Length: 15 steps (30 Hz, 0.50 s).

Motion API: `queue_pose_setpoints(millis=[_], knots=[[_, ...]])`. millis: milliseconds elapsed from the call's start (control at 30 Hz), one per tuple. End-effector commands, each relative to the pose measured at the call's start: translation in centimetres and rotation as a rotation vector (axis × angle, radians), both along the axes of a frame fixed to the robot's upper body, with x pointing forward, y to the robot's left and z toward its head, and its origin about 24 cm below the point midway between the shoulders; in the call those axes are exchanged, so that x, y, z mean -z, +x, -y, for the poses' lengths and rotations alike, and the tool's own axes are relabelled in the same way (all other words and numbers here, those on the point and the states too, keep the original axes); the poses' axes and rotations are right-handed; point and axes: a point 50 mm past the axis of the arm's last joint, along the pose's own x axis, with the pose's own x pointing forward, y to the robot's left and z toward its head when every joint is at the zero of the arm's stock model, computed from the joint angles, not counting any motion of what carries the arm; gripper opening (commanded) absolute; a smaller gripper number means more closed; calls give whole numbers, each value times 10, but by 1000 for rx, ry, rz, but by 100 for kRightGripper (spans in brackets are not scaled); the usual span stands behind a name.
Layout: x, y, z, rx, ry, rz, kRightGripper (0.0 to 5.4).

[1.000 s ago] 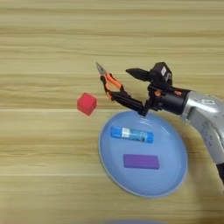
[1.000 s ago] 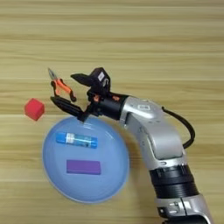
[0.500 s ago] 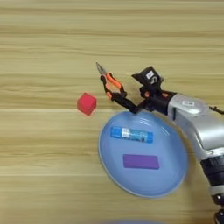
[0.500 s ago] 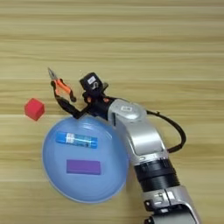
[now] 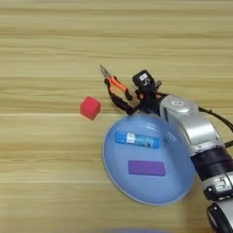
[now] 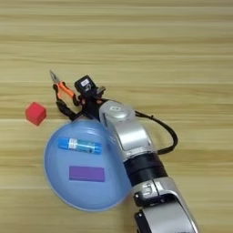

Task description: Move the objects on the table

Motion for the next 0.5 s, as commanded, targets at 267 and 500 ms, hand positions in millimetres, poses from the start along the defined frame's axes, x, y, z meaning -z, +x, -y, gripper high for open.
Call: queue_pose_setpoints(millis=[267, 500], knots=[[-32, 33, -11, 13, -14, 76, 537], [-28, 38, -17, -9, -7, 44, 537]])
